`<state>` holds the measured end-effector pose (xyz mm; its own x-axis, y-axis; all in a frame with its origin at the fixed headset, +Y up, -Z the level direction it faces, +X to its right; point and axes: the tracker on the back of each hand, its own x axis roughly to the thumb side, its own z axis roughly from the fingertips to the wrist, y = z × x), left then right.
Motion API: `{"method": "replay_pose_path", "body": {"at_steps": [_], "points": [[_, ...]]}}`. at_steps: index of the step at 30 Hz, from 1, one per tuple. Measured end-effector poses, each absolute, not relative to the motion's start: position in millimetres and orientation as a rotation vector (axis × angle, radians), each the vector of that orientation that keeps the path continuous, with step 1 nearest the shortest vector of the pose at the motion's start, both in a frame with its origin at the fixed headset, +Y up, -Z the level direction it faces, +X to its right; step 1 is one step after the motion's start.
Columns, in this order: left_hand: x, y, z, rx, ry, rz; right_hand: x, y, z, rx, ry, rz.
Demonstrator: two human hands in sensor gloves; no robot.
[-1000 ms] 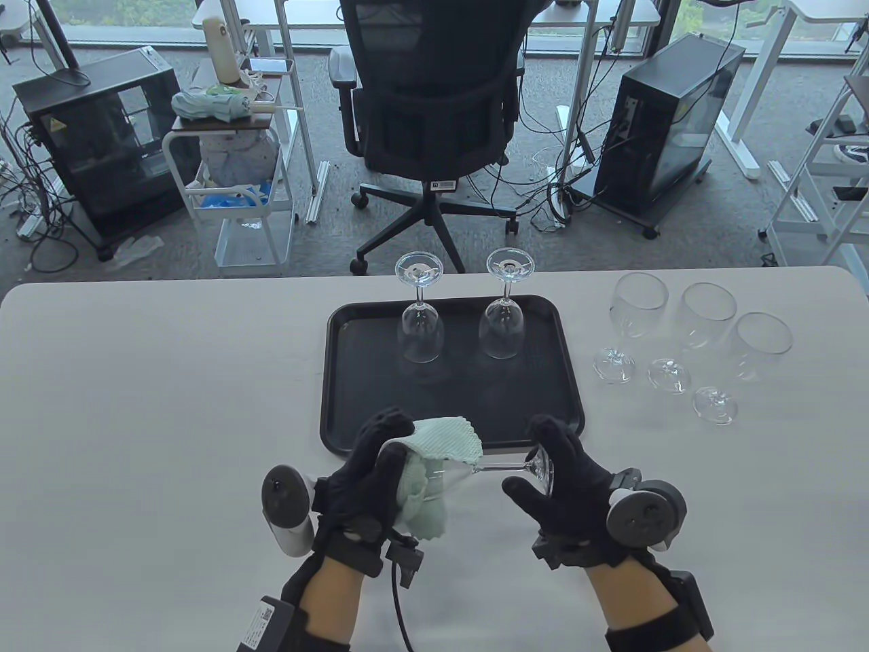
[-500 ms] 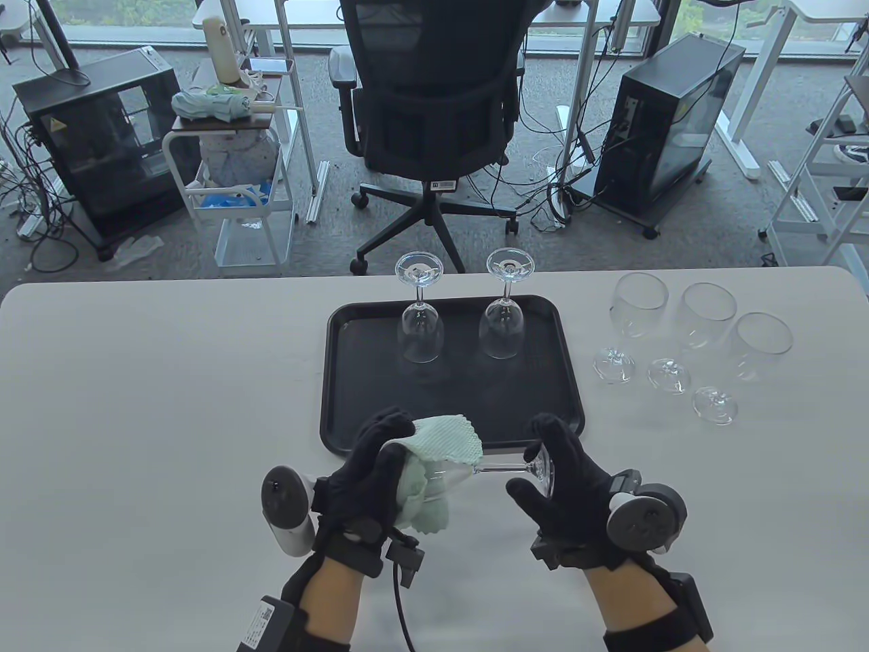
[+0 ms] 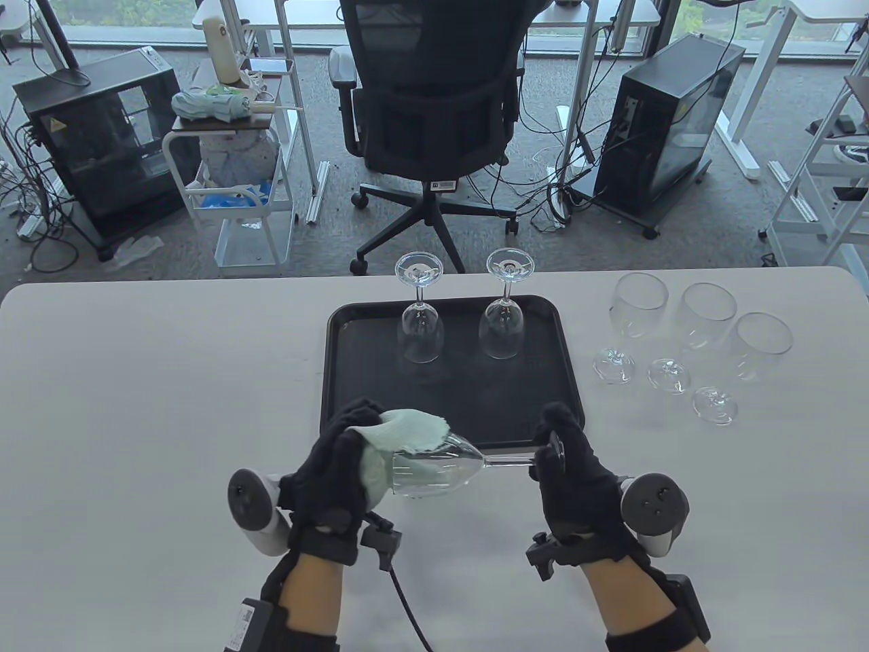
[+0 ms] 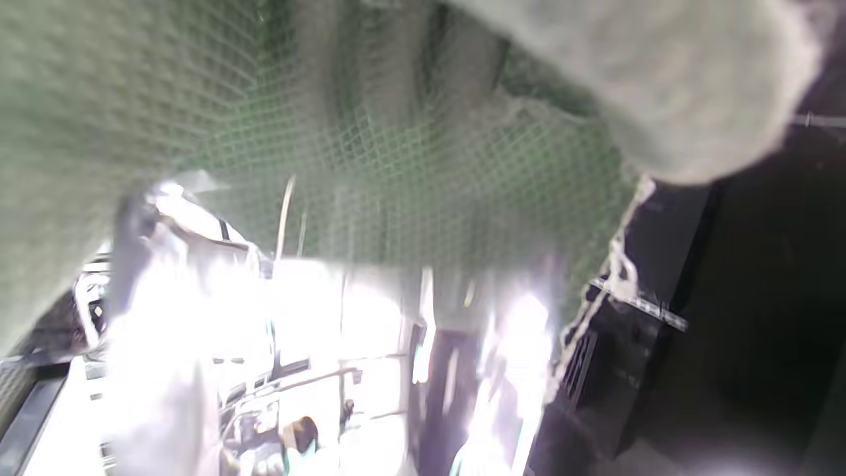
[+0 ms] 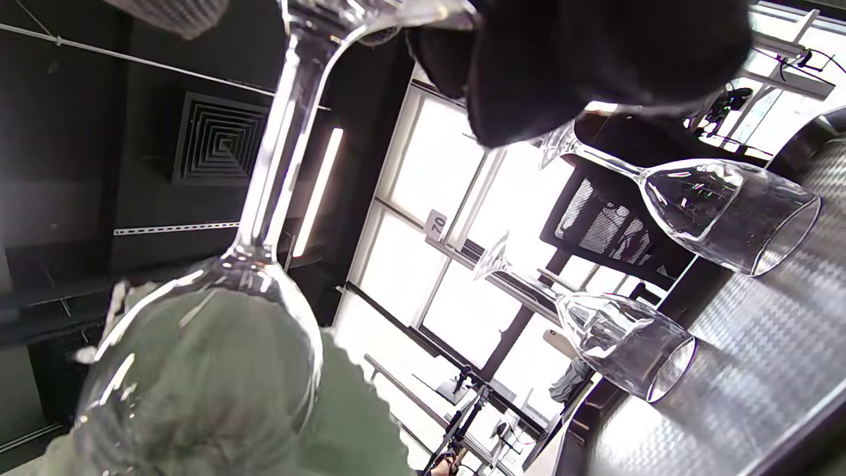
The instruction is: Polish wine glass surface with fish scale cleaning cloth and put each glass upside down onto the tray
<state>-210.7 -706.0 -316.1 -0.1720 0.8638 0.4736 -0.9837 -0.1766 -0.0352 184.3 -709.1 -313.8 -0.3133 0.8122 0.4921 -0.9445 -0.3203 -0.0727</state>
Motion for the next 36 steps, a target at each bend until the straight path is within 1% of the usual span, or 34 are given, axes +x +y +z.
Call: {"method": "replay_pose_path", "body": {"at_steps": [2,5,8,11,14,16,18,20,21,22,23,25,26,27,28,30,36], "points": [[-237,-704,-315,0.457,-0.361,1.75,187,-709,-315,0.428,-0.424,1.853],[-276,-702,-310,0.566,-0.256,1.721,192,-709,-316,0.413,-0.44,1.855],[-300,-703,-305,0.59,-0.218,1.712,195,-710,-317,0.399,-0.454,1.863],[-308,-703,-303,0.598,-0.204,1.721,195,-709,-315,0.405,-0.48,1.891],[-305,-701,-304,0.593,-0.219,1.726,185,-705,-310,0.447,-0.581,2.05],[-301,-699,-304,0.586,-0.223,1.691,166,-693,-311,0.48,-0.682,2.222],[-298,-699,-305,0.584,-0.226,1.691,143,-680,-320,0.551,-0.737,2.334],[-296,-699,-306,0.583,-0.228,1.704,109,-660,-337,0.587,-0.717,2.451],[-296,-699,-306,0.575,-0.229,1.699,85,-647,-350,0.608,-0.721,2.527],[-296,-699,-306,0.573,-0.23,1.694,70,-640,-360,0.62,-0.73,2.577],[-296,-700,-306,0.573,-0.229,1.695,46,-632,-375,0.64,-0.742,2.652],[-296,-700,-307,0.573,-0.227,1.714,11,-624,-398,0.638,-0.743,2.752],[-297,-701,-307,0.568,-0.228,1.713,-10,-623,-411,0.643,-0.732,2.802],[-297,-701,-308,0.568,-0.227,1.71,-19,-623,-417,0.634,-0.727,2.829],[-298,-702,-308,0.571,-0.22,1.706,-41,-625,-432,0.603,-0.713,2.908],[-300,-703,-309,0.572,-0.214,1.718,-62,-631,-449,0.558,-0.702,2.971],[-304,-707,-313,0.561,-0.208,1.742,-100,-654,-484,0.464,-0.626,3.09]]}}
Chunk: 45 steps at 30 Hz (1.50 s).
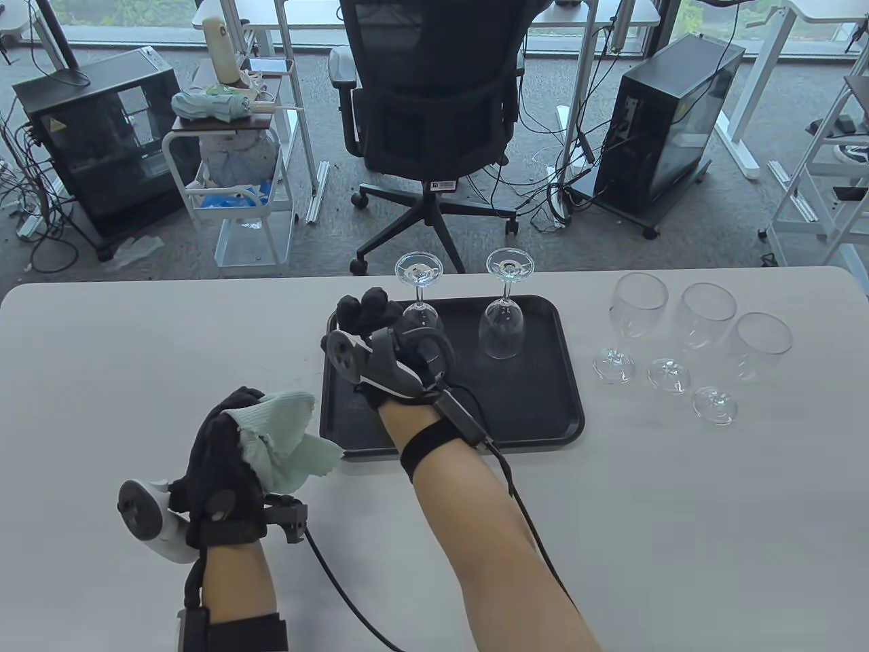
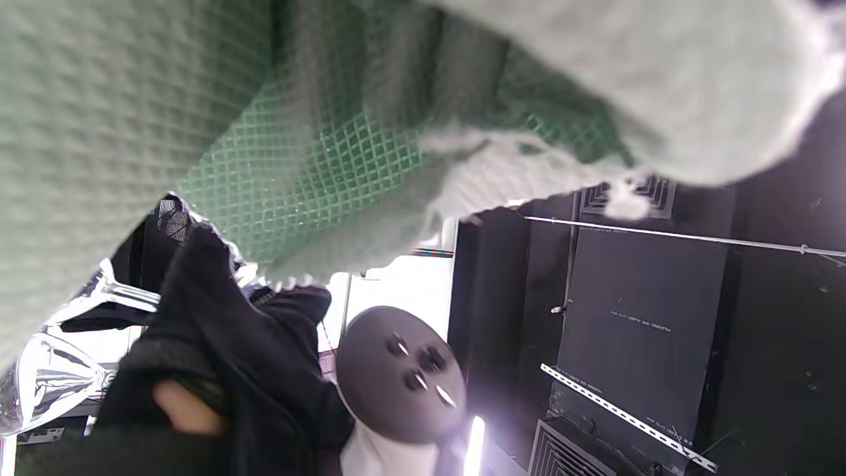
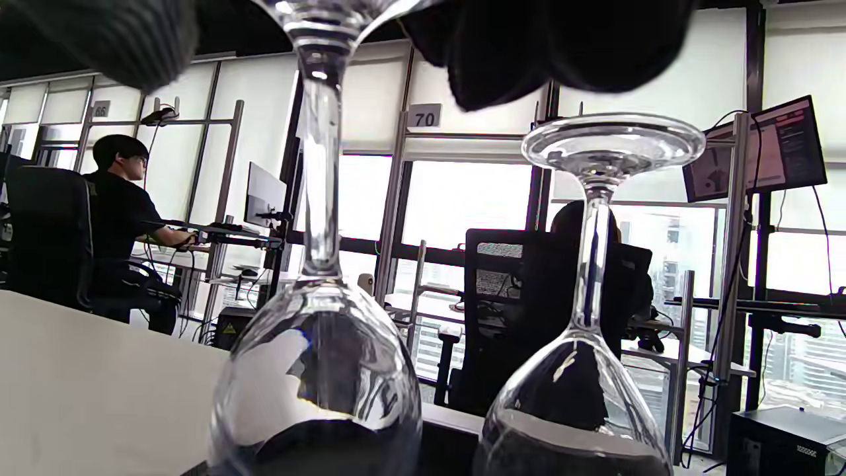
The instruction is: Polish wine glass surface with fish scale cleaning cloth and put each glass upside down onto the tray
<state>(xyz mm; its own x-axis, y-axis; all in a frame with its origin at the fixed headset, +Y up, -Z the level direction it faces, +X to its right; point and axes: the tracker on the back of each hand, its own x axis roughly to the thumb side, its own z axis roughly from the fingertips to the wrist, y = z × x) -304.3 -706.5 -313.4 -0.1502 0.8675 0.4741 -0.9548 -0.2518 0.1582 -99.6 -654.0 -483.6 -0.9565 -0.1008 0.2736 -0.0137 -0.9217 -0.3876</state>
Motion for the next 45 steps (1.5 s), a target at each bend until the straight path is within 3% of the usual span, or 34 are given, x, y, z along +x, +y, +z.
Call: {"method": "replay_pose_path", "body": {"at_steps": [7,14,19,21,24,28,32,37,42,45], "points": [[-305,-707,-314,0.559,-0.199,1.747,-114,-645,-507,-0.292,0.54,-3.038],[-305,-704,-313,0.561,-0.204,1.75,-110,-651,-512,-0.193,0.333,-3.184],[-302,-704,-312,0.55,-0.216,1.755,-91,-641,-472,-0.406,0.443,-3.233],[-300,-704,-312,0.543,-0.227,1.756,-69,-639,-447,-0.559,0.454,-3.31],[-297,-704,-312,0.539,-0.232,1.756,-24,-648,-422,-0.608,0.396,-3.397],[-293,-705,-312,0.528,-0.235,1.758,71,-677,-409,-0.268,0.263,-3.536],[-289,-705,-314,0.52,-0.237,1.754,211,-713,-391,0.419,0.241,-3.683],[-285,-706,-314,0.517,-0.233,1.766,335,-739,-358,1.202,0.246,-3.539],[-280,-705,-314,0.516,-0.238,1.755,400,-761,-346,1.802,0.26,-3.474],[-278,-705,-315,0.507,-0.239,1.749,412,-768,-358,1.821,0.31,-3.523]]}}
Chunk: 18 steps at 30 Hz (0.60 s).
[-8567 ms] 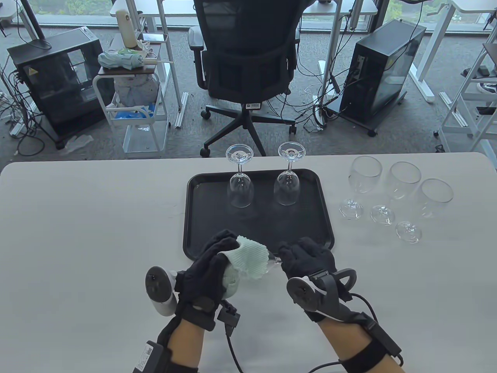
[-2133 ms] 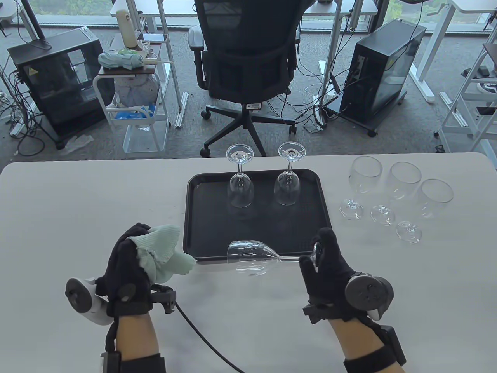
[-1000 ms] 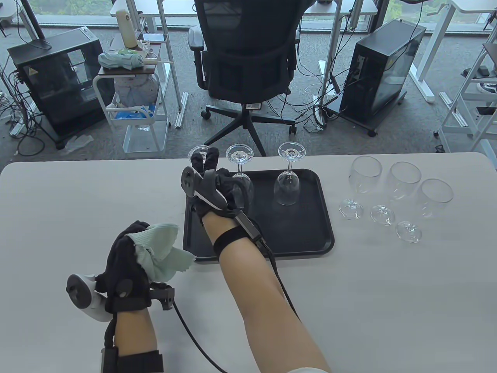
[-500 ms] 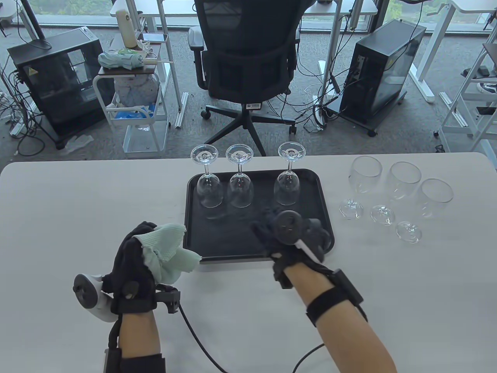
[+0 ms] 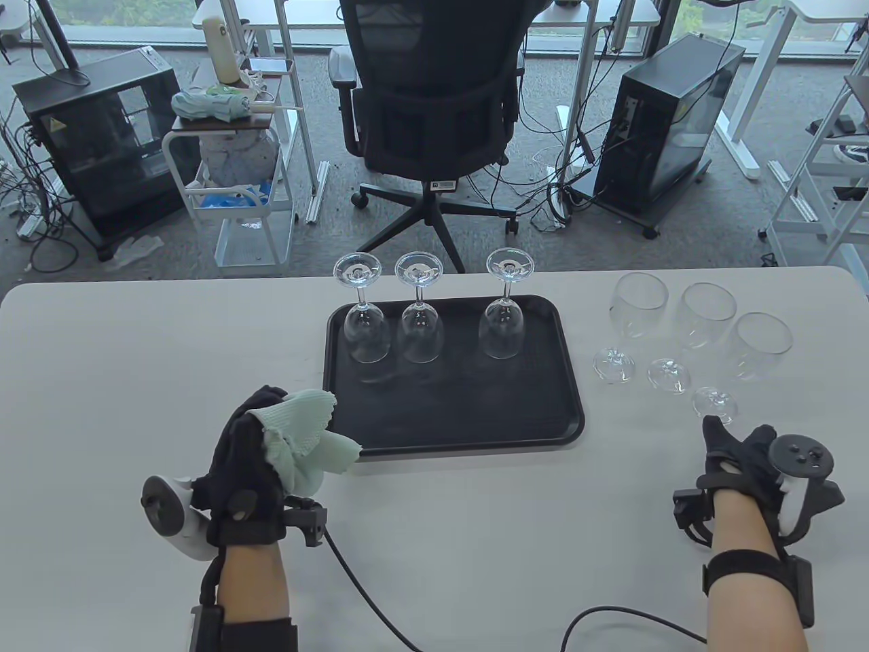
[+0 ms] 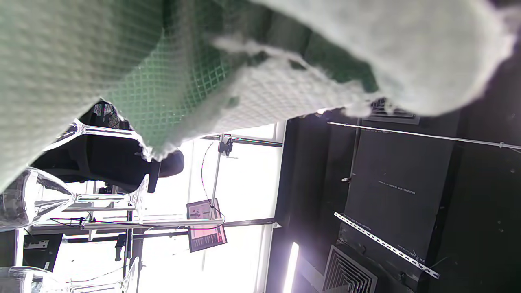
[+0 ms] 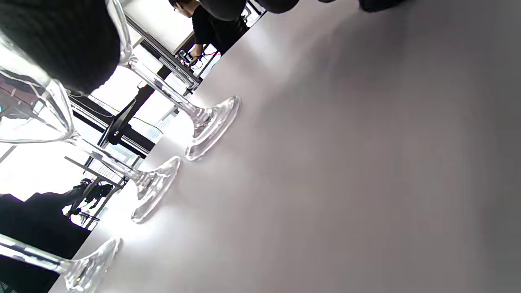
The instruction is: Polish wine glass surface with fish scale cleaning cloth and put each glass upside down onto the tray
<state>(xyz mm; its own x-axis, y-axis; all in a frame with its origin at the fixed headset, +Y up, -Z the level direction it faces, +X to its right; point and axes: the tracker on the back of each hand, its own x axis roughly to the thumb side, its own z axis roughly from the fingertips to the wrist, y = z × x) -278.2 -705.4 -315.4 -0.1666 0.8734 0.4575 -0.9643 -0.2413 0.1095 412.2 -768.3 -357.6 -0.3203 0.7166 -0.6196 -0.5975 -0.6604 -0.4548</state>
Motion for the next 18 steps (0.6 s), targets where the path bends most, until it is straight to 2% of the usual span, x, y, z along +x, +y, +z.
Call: {"method": "replay_pose_path", "body": {"at_steps": [8,18], "points": [[-284,-701,-311,0.525,-0.241,1.77,421,-775,-403,-0.987,-0.176,1.935],[-288,-700,-310,0.545,-0.214,1.711,429,-784,-430,-1.022,-0.241,1.877]]}}
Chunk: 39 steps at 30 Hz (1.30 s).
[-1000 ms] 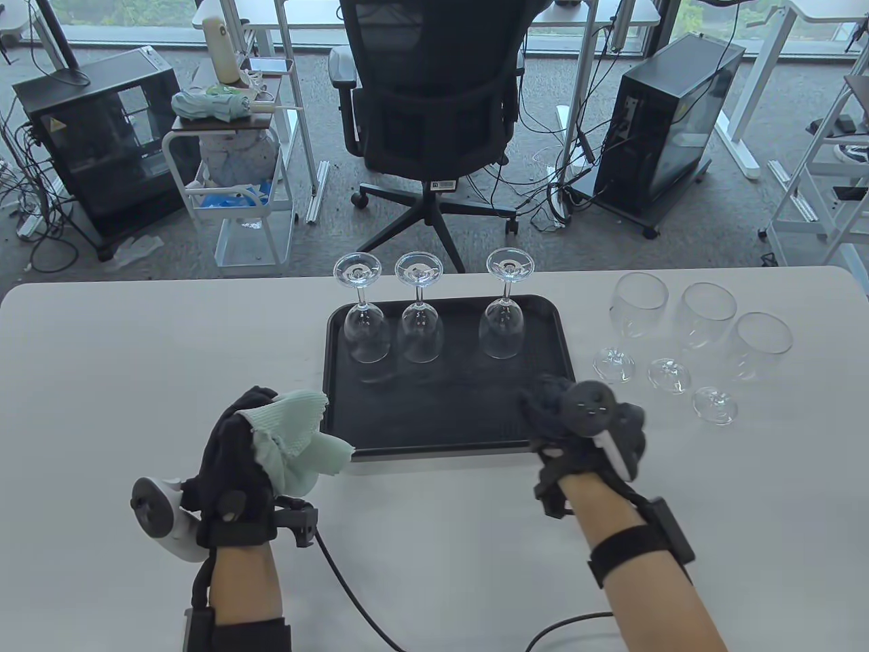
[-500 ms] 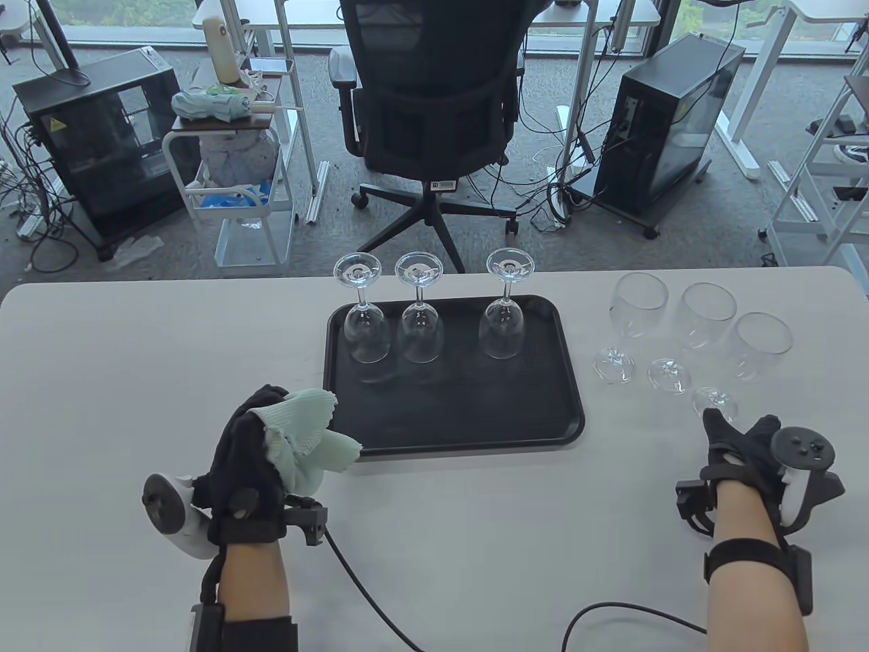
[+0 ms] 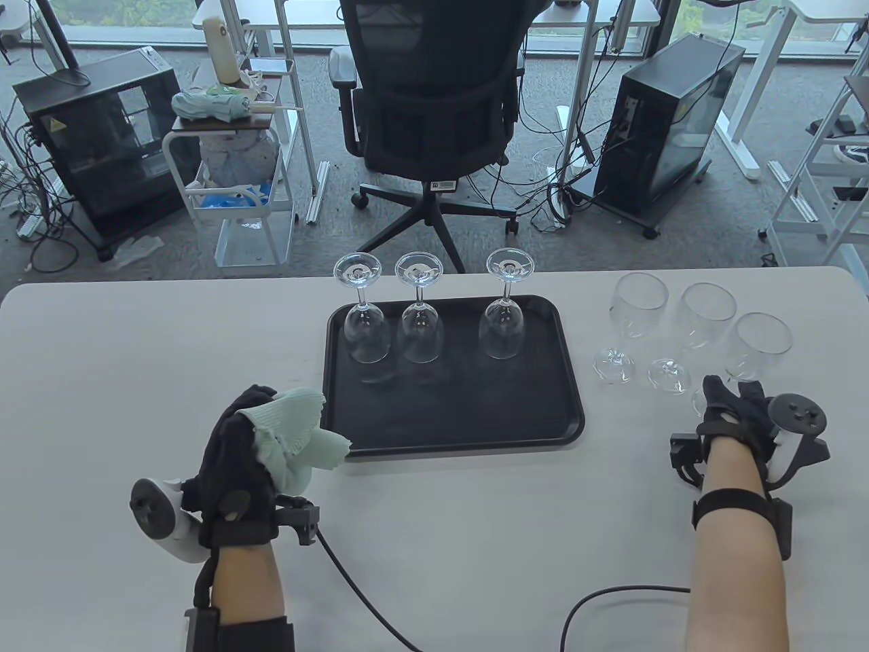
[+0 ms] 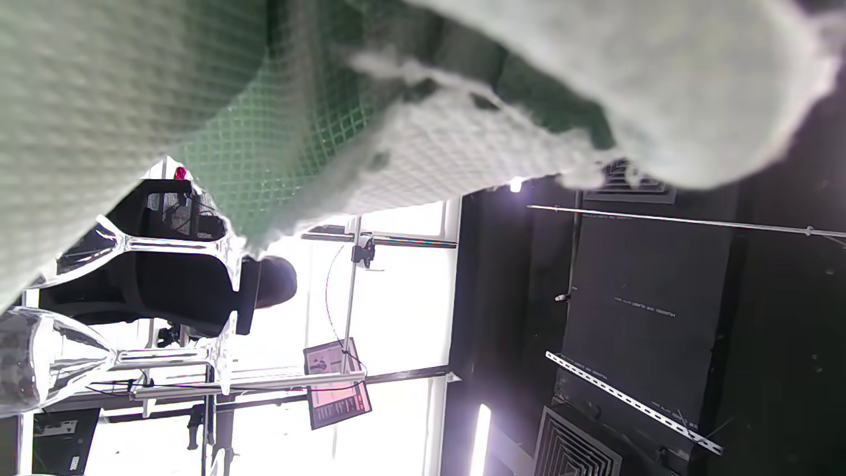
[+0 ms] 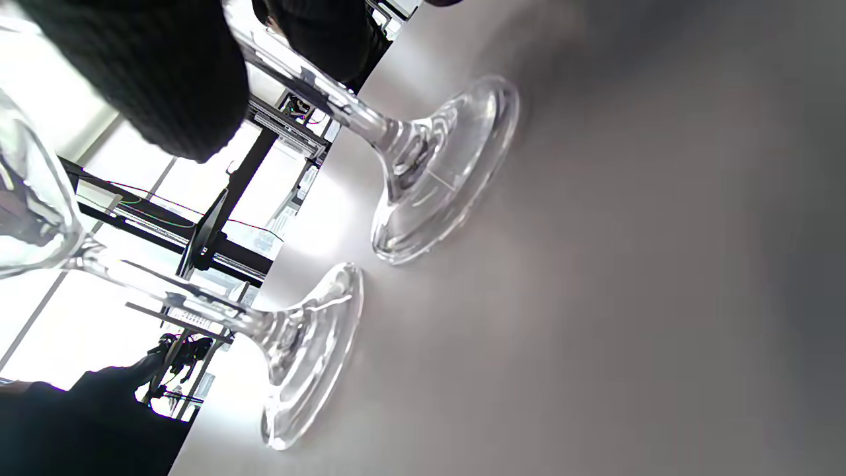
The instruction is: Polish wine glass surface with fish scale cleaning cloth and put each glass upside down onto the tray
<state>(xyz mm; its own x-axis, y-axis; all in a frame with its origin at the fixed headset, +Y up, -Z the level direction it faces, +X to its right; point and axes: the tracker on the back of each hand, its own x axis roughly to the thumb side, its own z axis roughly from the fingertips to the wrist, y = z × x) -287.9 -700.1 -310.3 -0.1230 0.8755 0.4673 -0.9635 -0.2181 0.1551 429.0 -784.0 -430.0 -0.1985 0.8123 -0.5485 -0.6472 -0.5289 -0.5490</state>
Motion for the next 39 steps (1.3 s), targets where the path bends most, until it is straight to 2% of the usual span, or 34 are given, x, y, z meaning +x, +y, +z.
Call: {"method": "replay_pose_path", "body": {"at_steps": [8,13,16,18,19,22,23,26,30,32,34,39], "points": [[-288,-701,-311,0.543,-0.205,1.708,433,-783,-431,-1.001,-0.291,1.843],[-288,-701,-311,0.542,-0.214,1.715,436,-764,-410,-0.696,-0.447,1.848],[-286,-701,-312,0.533,-0.225,1.709,426,-732,-396,-0.439,-0.62,2.004],[-284,-703,-313,0.531,-0.223,1.712,402,-703,-383,-0.149,-0.811,2.191],[-283,-703,-314,0.528,-0.225,1.713,384,-691,-377,-0.017,-0.844,2.256],[-282,-705,-314,0.525,-0.226,1.723,328,-668,-364,0.196,-0.861,2.443],[-282,-705,-314,0.522,-0.227,1.723,295,-660,-358,0.257,-0.837,2.548],[-281,-706,-312,0.52,-0.205,1.689,225,-658,-344,0.409,-0.79,2.714],[-278,-707,-312,0.525,-0.198,1.674,147,-678,-322,0.482,-0.731,2.833],[-276,-708,-312,0.516,-0.201,1.665,130,-690,-318,0.518,-0.682,2.875],[-271,-707,-313,0.505,-0.223,1.657,123,-699,-317,0.562,-0.728,2.918],[-225,-688,-313,0.502,-0.399,1.696,126,-701,-314,0.63,-0.726,2.913]]}}
